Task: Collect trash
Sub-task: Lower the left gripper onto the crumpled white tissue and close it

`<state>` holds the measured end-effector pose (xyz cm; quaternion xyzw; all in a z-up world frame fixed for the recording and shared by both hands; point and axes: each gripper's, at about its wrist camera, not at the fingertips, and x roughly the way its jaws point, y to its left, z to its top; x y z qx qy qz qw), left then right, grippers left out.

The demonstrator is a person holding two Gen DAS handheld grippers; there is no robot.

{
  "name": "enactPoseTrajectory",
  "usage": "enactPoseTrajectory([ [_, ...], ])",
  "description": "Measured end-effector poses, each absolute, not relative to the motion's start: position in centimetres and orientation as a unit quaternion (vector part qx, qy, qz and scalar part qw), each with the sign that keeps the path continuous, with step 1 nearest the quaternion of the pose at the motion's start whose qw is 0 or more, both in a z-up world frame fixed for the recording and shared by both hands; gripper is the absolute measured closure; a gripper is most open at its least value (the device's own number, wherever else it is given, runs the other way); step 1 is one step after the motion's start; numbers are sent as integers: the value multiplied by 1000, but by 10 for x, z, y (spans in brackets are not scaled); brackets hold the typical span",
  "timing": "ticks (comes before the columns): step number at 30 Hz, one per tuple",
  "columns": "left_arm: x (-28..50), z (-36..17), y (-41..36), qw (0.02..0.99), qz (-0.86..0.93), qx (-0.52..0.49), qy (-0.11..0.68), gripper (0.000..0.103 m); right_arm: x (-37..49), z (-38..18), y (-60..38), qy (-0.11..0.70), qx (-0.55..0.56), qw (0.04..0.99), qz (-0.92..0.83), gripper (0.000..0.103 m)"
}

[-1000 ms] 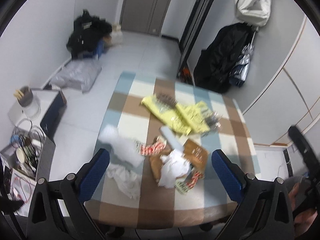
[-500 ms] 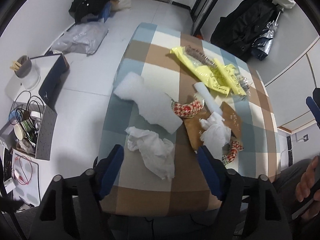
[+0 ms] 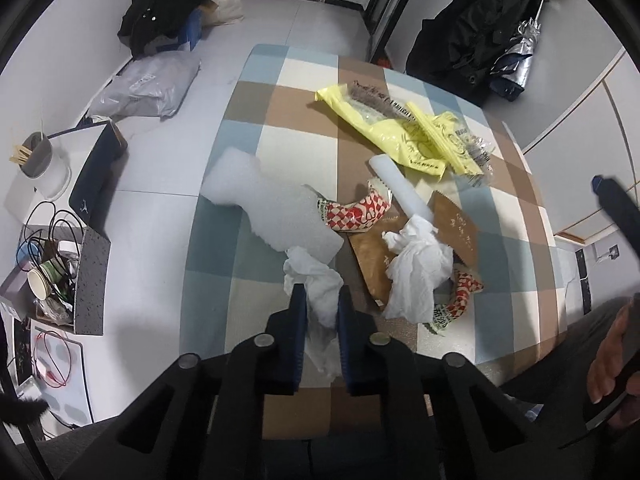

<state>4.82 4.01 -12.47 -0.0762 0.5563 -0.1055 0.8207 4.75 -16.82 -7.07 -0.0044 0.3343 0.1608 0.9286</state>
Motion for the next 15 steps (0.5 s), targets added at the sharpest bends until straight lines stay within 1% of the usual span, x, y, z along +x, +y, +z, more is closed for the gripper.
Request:
enactPoseTrajectory([
  [3,49,-120,46,820,-112,-107,551,95,47,-78,-165,349,1,920,179,0],
  [8,48,-96,57,839,-118,-140,513,95,48,-93,-154,385,-1,900,206,1],
  [10,48,-88,63,845,-120,-155,498,95,51,-102,-148,412,-1,884,219,1],
  [13,47,-78,70,854,-120,-171,476,95,53,-113,-138,437,-2,869,233,8],
  [15,47,-75,73,862,-113,-174,463,95,53,-117,-130,446,-8,862,239,9],
])
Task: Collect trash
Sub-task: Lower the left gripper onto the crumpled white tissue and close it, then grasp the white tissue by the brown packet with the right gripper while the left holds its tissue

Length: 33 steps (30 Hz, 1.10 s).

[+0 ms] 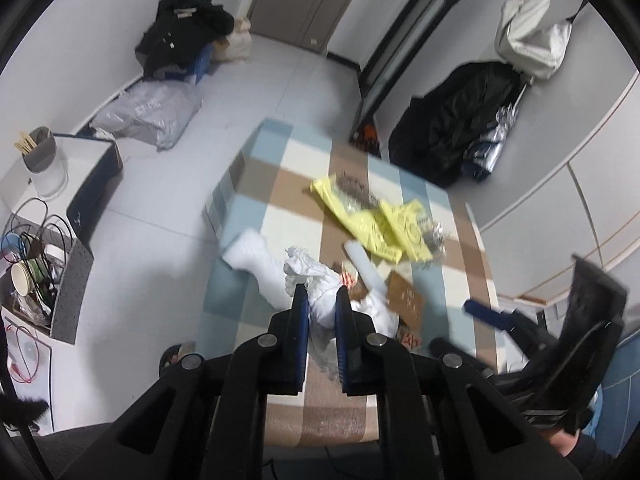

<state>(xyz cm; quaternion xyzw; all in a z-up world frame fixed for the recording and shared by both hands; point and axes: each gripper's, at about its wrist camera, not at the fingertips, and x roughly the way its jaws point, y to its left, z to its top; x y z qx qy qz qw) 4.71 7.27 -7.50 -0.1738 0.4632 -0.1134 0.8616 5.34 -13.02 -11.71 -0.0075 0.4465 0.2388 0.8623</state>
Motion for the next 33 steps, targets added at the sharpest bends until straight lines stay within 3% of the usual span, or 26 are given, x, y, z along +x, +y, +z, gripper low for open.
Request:
enactPoseTrajectory([
  [6,48,-72,80,865,-113,-199,446,95,54,-130,-108,463,-32,849,254,17],
  [8,49,-70,84,865,-115,-209,441,95,54,-133,-103,468,-36,843,261,30],
  [10,47,-68,87,866,-116,-216,435,95,55,-136,-96,470,-53,841,263,35],
  [12,46,-67,89,868,-114,-219,431,95,54,-136,-92,466,-60,841,268,35],
  [16,46,-67,93,867,-113,-227,430,95,56,-141,-82,470,-72,836,276,45],
  [22,46,-69,95,865,-115,-233,429,95,58,-150,-71,470,-97,835,270,46],
  [27,45,-70,96,862,-117,-238,432,95,58,-154,-65,468,-109,835,266,60],
  [29,46,-71,97,860,-116,-243,434,95,57,-156,-65,472,-109,834,264,72],
  [33,46,-71,98,858,-113,-248,435,95,60,-159,-72,478,-98,834,256,85],
])
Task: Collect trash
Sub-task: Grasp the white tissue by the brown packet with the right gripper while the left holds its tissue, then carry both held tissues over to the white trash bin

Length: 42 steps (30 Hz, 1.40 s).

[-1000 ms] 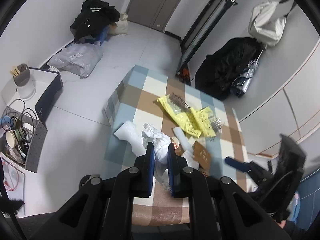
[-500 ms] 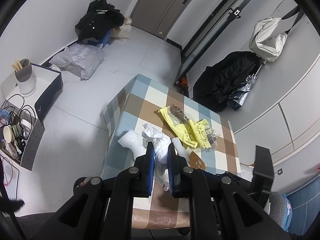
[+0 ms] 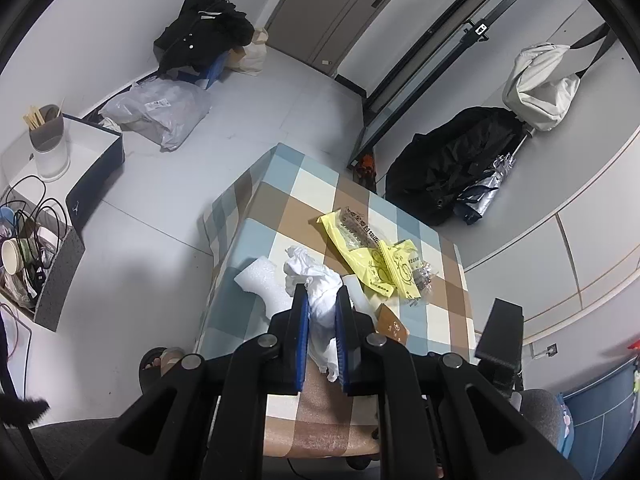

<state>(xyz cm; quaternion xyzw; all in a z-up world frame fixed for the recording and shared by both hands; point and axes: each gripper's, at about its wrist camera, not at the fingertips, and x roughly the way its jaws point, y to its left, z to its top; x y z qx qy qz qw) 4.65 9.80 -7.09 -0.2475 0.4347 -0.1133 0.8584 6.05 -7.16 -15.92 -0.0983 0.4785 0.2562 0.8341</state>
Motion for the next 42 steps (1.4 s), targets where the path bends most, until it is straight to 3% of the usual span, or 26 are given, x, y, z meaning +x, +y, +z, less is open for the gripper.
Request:
enactPoseTrajectory([
  [4,47,-71,97,860,-111,-241,436,95,61,-156,-79,472,-86,840,253,94],
  [7,46,-70,96,862,-111,-238,433,95,62,-151,-84,469,-68,843,254,95],
  [42,30,-50,32,889,-117,-166,410,95,4,-43,-173,329,43,900,284,96],
])
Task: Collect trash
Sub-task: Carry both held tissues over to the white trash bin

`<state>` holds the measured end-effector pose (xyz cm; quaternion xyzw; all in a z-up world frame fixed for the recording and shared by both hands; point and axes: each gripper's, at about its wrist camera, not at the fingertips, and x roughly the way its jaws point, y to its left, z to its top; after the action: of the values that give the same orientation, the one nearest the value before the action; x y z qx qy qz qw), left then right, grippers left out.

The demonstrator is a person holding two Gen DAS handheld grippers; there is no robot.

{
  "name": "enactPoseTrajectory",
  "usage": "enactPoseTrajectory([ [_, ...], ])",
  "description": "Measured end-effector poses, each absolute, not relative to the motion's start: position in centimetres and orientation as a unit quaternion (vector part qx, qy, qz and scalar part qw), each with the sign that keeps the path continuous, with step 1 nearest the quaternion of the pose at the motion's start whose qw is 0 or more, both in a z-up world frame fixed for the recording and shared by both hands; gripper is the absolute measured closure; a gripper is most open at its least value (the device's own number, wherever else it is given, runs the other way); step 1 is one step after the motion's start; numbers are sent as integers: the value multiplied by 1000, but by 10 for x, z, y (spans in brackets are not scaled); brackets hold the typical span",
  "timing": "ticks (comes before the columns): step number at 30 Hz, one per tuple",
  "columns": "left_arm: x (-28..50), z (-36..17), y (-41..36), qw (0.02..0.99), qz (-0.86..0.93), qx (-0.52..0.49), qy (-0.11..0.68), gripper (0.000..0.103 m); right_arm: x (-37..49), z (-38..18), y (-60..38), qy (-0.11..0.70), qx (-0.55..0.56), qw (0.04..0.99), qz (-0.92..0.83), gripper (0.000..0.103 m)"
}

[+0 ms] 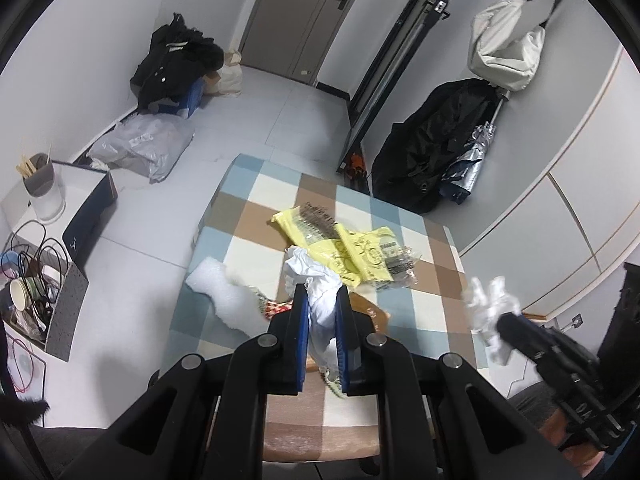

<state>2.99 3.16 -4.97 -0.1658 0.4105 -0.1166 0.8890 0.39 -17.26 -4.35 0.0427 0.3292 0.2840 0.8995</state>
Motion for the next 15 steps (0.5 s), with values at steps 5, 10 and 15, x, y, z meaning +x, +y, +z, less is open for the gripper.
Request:
enactPoseTrajectory([
  [5,27,-28,3,904,-121,-138,387,95,-11,-21,-205,297,48,915,271,96],
  [10,27,-1,-39,910,-151,-113,369,95,-22,3,-251,265,57,930,247,96],
  [15,32,15,-83,905,-189,-112,365,95,-32,27,-313,231,73,948,206,96],
])
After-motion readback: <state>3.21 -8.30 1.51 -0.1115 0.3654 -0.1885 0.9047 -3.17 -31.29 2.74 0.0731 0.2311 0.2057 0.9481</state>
